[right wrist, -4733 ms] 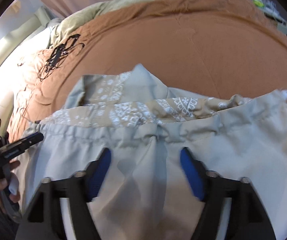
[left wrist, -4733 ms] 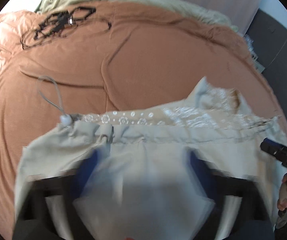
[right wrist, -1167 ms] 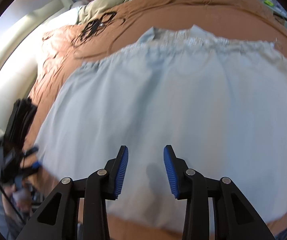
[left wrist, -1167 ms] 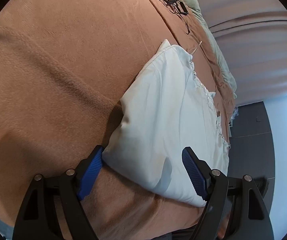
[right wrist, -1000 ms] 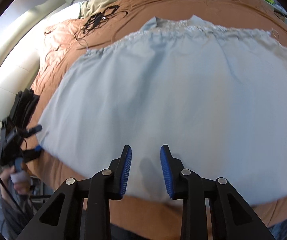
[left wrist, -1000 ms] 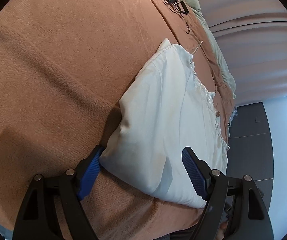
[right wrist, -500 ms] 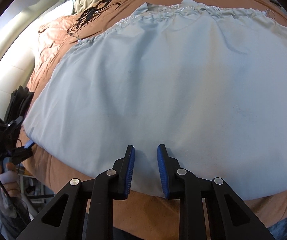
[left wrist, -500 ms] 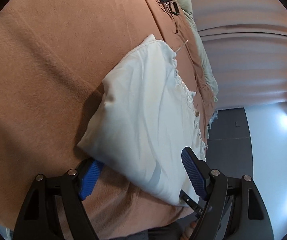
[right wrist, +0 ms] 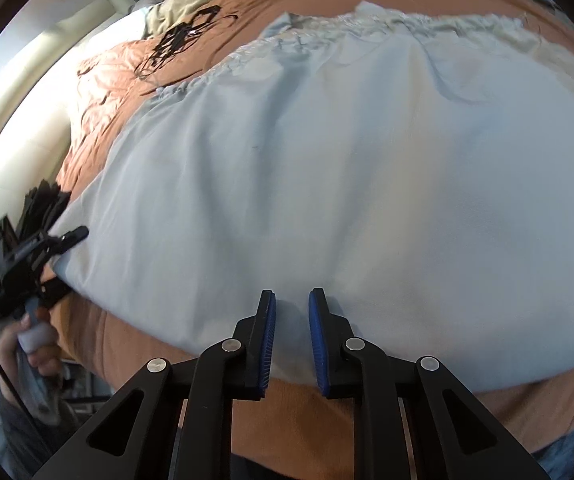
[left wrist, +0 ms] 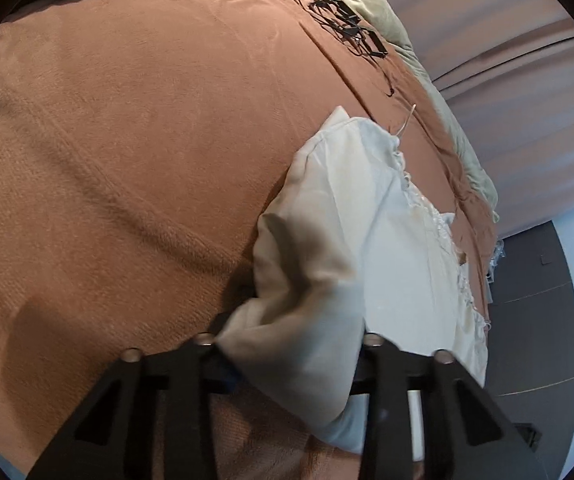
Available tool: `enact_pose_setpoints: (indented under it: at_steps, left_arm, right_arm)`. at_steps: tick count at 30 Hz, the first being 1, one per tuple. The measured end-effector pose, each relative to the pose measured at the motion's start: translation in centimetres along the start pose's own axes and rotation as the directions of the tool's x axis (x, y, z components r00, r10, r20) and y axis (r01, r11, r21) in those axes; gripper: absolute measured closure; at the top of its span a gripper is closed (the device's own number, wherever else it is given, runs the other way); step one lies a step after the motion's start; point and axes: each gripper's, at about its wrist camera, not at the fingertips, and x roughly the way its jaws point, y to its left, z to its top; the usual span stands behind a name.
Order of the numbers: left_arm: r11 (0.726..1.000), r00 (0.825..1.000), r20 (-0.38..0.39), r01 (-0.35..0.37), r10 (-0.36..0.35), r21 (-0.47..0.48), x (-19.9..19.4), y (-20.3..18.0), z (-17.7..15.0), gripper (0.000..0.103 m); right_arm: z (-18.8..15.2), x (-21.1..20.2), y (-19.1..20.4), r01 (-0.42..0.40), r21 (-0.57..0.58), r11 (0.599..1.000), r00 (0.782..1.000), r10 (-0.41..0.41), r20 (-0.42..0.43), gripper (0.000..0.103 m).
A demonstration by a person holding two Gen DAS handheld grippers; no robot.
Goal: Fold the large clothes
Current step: 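Grasp the bundle edge with the left tool, flip it over, release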
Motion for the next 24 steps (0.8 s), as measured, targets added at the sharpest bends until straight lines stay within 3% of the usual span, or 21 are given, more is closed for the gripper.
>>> enact_pose_setpoints:
  at_steps: [2, 7, 13, 18, 24]
  left_arm:
    - [1.000, 1.000, 0.004, 0.011, -0.011, 0.021, -0.7, -0.7, 0.1, 0.079]
    - [0.993, 0.995, 0.040, 0.090, -0.093, 0.074, -3.0, -3.9, 0.6, 0.086]
    - [0.972, 0.982, 0.046, 0.174, -0.184, 0.160, -5.7, -10.2, 0.9, 0.088]
    - [0.936, 0.967, 0.039, 0.233, -0.252, 0.265, -8.0, -16.2, 0.3, 0.088]
    - [0.876, 0.950, -0.010, 0.291, -0.311, 0.385, -8.5, -23.7, -1.6, 0.088]
  right_arm:
    - [-0.3, -0.2, 0.1, 0.008, -0.009, 1.000, 1.000, -0.008, -0.004, 0.084]
    - [0.1, 0.1, -0.2, 0.022, -0.006, 1.000, 1.000, -0.022, -0.018, 0.085]
    - [2.2, 1.1, -2.3, -0.059, 0.076, 0.995, 0.998, 0.061, -0.024, 0.087]
    - [2.1, -0.3, -4.2, -0.126, 0.142, 0.982, 0.992, 0.127, 0.005, 0.090]
    - [1.3, -4.7, -7.8, -0.195, 0.181, 0.964, 0.979, 0.179, 0.099, 0.090]
